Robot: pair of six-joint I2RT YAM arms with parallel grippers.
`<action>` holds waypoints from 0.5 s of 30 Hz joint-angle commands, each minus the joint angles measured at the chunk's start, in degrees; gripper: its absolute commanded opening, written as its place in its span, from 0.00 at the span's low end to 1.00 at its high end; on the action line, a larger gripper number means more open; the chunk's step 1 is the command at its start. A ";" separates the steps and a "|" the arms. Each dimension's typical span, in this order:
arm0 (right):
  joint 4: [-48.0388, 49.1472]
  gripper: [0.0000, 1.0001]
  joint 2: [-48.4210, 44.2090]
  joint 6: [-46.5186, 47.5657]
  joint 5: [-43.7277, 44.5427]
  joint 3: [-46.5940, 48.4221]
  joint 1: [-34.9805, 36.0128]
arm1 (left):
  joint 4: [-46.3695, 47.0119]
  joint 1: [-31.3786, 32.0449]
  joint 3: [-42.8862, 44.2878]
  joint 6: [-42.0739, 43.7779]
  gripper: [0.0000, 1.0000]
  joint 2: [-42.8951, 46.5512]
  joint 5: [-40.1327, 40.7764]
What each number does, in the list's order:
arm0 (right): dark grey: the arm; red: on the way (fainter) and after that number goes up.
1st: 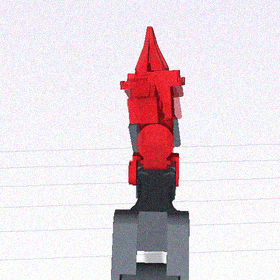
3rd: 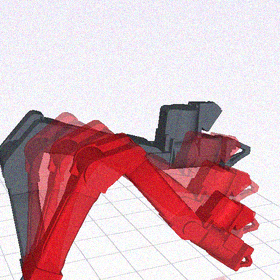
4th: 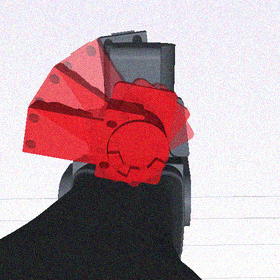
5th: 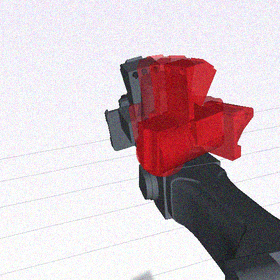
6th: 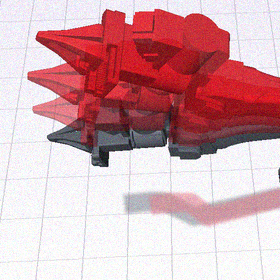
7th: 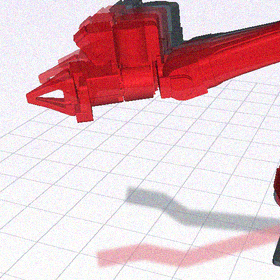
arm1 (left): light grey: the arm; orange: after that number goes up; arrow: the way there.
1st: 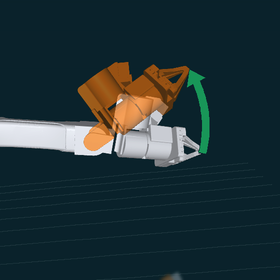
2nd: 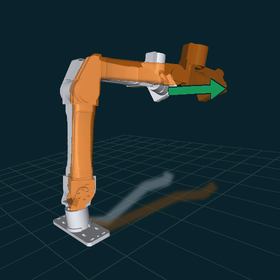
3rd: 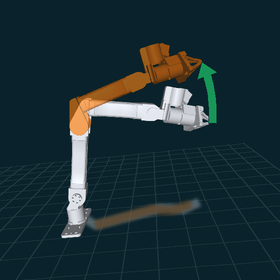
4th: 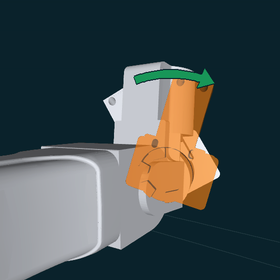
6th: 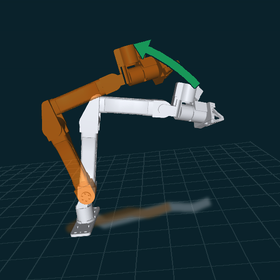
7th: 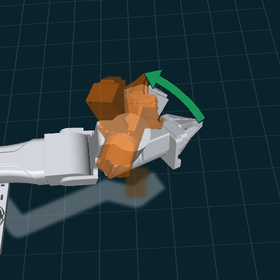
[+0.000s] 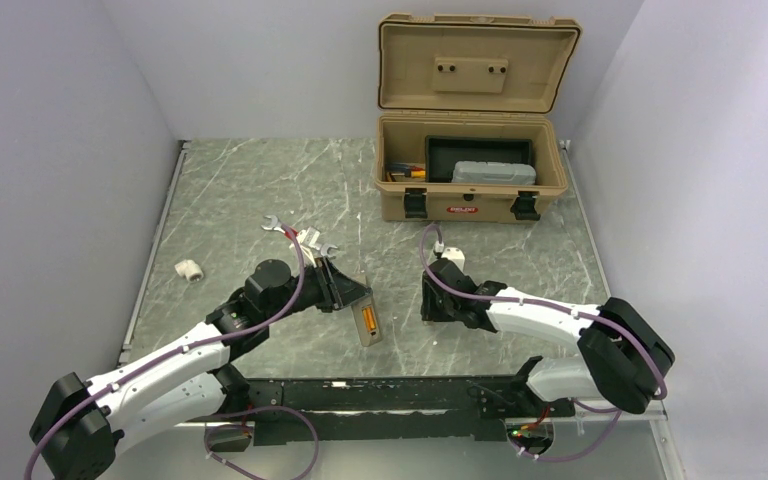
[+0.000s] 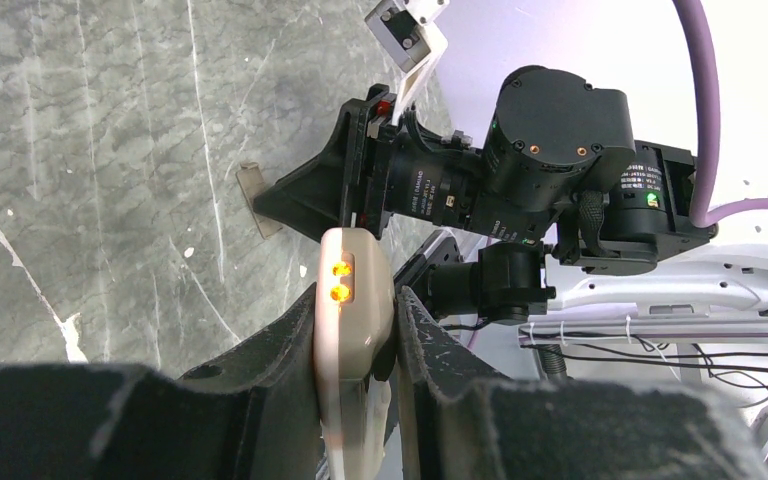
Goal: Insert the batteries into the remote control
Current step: Adjust the battery cover at the center of the board.
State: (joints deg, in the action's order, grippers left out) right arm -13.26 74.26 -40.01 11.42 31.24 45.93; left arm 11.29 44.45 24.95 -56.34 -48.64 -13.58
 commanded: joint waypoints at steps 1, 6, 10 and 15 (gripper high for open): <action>-0.42 0.39 0.93 0.13 -1.34 -0.20 -0.15 | 3.48 0.08 0.35 0.35 0.00 -0.06 0.30; -0.32 0.33 1.15 0.10 -1.78 -0.74 -0.16 | 3.61 0.05 0.43 0.35 0.00 -0.26 0.23; -0.14 0.26 1.67 0.32 -2.25 -0.75 -0.14 | 3.62 0.03 0.64 0.37 0.00 -0.49 0.05; 0.01 0.23 2.74 0.46 -2.66 -1.05 -0.11 | 3.78 0.03 0.35 0.04 0.00 -0.33 -0.04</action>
State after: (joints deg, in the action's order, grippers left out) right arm -12.38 75.11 -39.83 10.24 31.22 45.87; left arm 11.33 44.45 24.95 -56.36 -49.30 -13.58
